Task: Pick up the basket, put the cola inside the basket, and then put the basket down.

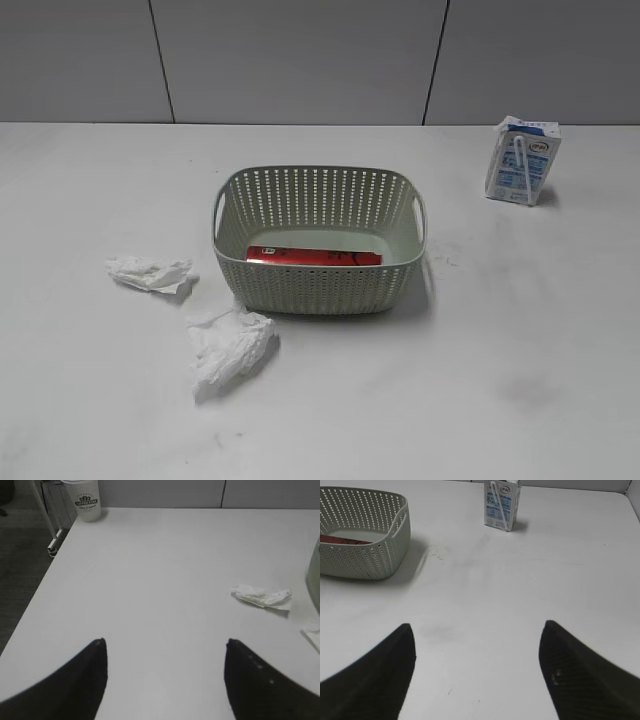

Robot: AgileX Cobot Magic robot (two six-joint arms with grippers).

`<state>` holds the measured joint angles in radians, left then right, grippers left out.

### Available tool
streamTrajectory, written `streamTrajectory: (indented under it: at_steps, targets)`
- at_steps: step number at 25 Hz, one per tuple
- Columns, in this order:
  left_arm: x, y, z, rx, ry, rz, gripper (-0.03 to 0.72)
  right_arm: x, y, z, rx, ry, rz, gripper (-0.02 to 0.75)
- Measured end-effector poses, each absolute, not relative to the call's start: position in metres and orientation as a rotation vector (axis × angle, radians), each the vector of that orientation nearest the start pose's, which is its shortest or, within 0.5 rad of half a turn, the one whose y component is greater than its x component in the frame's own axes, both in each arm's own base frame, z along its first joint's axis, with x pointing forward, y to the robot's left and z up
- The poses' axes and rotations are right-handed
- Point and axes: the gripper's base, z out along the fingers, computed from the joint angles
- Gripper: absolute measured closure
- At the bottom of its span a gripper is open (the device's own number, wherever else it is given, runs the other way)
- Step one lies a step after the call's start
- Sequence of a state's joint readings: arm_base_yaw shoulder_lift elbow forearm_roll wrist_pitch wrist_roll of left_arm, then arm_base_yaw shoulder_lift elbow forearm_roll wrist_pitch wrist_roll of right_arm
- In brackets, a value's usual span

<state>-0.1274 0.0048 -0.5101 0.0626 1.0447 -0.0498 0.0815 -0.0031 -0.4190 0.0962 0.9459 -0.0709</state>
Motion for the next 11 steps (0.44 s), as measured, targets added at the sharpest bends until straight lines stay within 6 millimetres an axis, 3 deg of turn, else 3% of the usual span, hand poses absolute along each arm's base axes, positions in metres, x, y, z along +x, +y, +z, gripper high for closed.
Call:
streamTrajectory:
  at_steps: [11]
  targets:
    - [-0.0057,0.0059,0.2812,0.075,2.014,-0.036,0.143,0.0073,0.0081,0.2640,-0.146,2.000,0.127,0.156]
